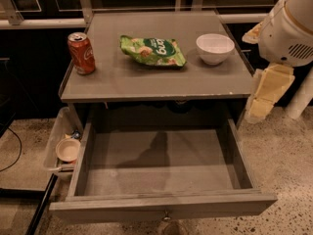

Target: Place green rice chip bag into top drawer

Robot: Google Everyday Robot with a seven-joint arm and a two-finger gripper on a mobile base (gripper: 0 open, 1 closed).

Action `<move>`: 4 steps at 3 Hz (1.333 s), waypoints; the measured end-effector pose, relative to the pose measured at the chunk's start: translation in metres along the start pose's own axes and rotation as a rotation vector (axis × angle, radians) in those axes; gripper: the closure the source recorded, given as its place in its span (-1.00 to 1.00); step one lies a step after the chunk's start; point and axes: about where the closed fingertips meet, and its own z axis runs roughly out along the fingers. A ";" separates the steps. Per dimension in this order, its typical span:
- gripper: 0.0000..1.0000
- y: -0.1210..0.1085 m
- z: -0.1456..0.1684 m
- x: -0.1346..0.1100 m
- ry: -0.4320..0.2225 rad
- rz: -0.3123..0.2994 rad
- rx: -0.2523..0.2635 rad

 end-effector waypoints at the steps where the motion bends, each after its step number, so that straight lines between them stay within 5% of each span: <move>1: -1.00 -0.027 0.021 -0.029 -0.047 -0.065 0.017; 3: -1.00 -0.097 0.067 -0.078 -0.164 -0.184 0.060; 4: -1.00 -0.097 0.067 -0.078 -0.164 -0.184 0.060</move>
Offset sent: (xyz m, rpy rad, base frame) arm 0.1314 0.0808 -0.0064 0.1058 -0.1801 0.2741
